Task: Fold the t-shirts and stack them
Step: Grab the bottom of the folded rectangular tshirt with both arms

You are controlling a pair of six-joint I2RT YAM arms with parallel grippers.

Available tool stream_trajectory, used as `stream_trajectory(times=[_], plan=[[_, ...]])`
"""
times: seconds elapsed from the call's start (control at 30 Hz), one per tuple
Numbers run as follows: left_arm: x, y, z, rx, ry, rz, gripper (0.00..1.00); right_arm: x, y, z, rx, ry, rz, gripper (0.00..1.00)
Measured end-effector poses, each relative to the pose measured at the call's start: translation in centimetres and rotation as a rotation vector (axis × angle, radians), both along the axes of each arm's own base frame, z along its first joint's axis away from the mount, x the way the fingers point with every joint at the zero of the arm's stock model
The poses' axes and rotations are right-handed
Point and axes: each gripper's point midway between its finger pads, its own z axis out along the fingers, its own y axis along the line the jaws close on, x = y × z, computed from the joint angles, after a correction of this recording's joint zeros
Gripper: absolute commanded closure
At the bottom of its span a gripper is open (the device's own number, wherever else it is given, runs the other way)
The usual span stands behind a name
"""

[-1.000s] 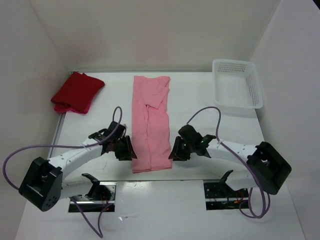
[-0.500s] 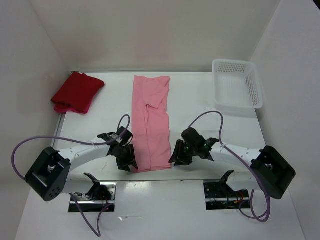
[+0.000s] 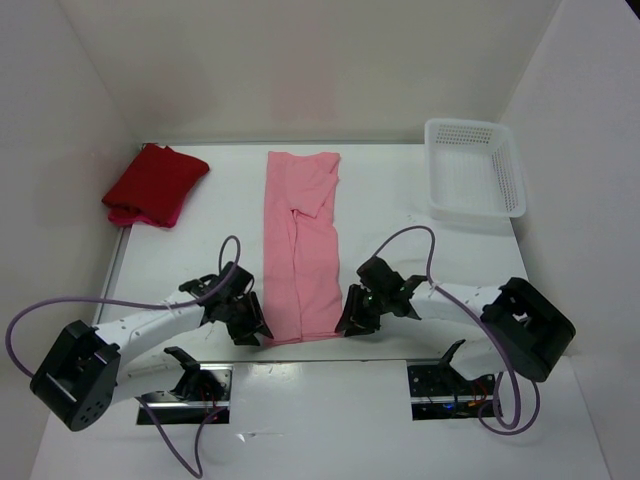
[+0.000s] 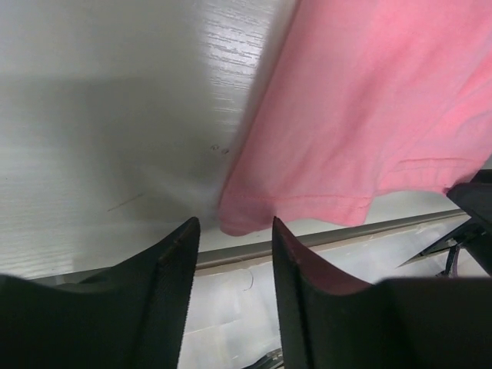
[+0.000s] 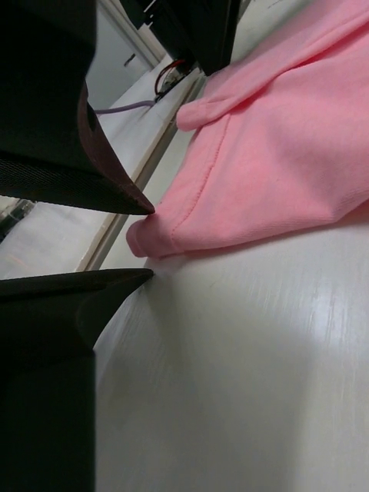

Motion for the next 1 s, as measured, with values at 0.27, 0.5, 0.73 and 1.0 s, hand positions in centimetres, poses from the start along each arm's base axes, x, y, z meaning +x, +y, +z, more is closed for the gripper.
stream_trajectory(times=[0.27, 0.5, 0.73, 1.0], plan=[[0.5, -0.6, 0.0, -0.044, -0.029, 0.020, 0.52, 0.0, 0.5, 0.0, 0.015, -0.001, 0.020, 0.67], [0.9, -1.2, 0.2, -0.077, -0.050, 0.012, 0.78, 0.1, 0.4, 0.0, 0.013, -0.005, 0.022, 0.82], [0.6, -1.0, 0.2, -0.069, -0.046, -0.016, 0.94, 0.1, 0.4, 0.0, 0.012, -0.004, 0.021, 0.97], [1.2, -1.6, 4.0, -0.075, -0.077, -0.097, 0.98, -0.4, 0.8, 3.0, 0.028, -0.036, 0.047, 0.99]])
